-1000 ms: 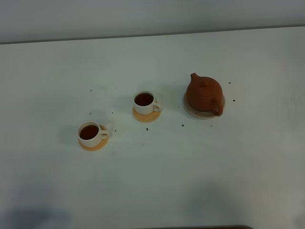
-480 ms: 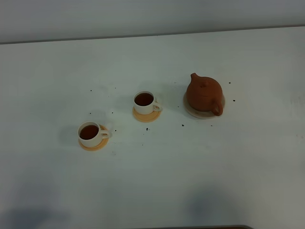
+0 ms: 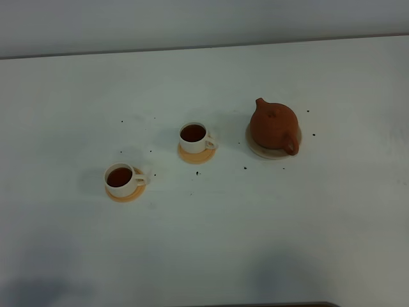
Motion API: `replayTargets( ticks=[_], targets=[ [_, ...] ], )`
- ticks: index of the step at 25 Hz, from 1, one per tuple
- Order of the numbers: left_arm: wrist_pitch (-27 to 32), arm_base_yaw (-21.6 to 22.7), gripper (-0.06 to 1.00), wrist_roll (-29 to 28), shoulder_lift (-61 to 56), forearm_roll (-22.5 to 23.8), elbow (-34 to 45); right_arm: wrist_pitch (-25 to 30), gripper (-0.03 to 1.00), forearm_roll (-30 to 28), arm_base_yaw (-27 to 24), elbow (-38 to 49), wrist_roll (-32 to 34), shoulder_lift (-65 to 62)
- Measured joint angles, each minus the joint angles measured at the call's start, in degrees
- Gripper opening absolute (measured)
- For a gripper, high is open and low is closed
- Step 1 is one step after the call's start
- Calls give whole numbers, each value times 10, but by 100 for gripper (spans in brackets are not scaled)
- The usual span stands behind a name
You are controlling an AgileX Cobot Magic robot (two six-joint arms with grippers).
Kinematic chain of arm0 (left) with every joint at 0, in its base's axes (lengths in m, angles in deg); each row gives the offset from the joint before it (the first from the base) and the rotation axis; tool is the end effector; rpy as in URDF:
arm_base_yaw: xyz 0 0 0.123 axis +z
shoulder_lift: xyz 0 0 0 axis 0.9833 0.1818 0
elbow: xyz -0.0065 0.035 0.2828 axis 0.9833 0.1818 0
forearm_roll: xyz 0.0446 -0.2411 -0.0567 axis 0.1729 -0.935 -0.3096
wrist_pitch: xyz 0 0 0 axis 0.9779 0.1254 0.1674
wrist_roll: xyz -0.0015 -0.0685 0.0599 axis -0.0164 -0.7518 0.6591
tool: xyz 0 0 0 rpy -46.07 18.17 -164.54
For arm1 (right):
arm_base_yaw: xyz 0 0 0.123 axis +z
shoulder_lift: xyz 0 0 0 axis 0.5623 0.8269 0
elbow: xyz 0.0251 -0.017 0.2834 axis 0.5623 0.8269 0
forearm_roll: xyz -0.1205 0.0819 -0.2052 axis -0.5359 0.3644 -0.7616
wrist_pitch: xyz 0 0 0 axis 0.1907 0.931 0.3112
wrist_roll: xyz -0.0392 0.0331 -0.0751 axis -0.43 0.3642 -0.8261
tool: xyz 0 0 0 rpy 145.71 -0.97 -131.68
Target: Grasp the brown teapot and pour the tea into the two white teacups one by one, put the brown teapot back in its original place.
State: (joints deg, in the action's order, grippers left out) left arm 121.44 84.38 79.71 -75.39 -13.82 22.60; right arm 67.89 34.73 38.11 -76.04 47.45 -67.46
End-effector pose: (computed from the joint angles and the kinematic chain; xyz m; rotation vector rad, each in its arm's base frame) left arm -0.0074 -0.0058 0.2804 -0.0582 2.0296 -0.0086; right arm 0.0494 0.0117 0.2710 -0.2153 2.3890 0.1063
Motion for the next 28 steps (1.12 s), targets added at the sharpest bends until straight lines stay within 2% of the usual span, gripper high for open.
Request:
replayTargets(
  ticks=[8, 28],
  targets=[
    [0, 0, 25, 0, 0, 0, 0, -2, 24, 1, 0, 1, -2, -75],
    [0, 0, 25, 0, 0, 0, 0, -5, 24, 1, 0, 1, -2, -126]
  ],
)
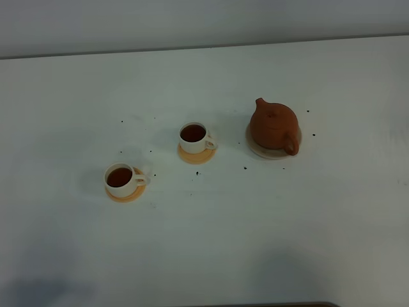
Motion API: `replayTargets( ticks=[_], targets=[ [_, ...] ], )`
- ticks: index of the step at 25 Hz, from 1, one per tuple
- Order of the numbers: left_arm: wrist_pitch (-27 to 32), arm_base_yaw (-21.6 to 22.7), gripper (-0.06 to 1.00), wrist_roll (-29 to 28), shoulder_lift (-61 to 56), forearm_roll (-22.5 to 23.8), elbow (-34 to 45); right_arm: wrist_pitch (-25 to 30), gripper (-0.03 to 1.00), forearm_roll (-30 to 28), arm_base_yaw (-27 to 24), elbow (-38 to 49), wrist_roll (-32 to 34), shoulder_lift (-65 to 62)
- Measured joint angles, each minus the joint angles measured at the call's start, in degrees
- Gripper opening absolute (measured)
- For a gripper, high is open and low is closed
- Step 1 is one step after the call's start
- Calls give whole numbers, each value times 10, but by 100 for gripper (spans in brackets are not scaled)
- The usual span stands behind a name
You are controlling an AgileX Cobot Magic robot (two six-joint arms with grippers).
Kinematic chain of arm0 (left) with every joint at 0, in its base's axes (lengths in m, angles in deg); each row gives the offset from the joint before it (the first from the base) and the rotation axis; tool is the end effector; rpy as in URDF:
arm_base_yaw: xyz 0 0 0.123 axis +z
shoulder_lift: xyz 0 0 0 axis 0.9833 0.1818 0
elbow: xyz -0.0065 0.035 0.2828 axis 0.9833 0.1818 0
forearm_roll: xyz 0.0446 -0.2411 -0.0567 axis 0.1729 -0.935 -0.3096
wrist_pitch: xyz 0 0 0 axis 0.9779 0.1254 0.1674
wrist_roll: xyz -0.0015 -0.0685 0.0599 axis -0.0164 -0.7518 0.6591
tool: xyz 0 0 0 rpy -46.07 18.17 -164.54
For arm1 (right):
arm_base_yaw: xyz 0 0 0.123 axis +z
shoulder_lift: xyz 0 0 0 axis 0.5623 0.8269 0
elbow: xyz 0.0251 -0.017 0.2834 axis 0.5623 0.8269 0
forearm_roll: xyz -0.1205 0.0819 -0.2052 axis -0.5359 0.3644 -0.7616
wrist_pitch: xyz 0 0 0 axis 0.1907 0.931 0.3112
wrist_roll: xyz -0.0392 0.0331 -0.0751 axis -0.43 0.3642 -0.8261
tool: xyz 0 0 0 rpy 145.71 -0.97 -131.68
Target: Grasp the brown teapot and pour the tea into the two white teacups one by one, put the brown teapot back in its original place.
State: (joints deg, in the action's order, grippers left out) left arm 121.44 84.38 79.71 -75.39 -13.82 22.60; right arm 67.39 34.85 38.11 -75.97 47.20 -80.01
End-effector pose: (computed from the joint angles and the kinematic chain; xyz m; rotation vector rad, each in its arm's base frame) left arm -0.0074 -0.0058 0.2804 -0.0582 2.0296 -0.0086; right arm 0.0167 0.0096 0.2787 -0.2121 2.1621 0.0951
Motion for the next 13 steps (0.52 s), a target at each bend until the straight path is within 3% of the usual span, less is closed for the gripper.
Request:
replayTargets(
  ticks=[13],
  targets=[
    [0, 0, 25, 0, 0, 0, 0, -2, 24, 0, 0, 0, 0, -82]
  ],
)
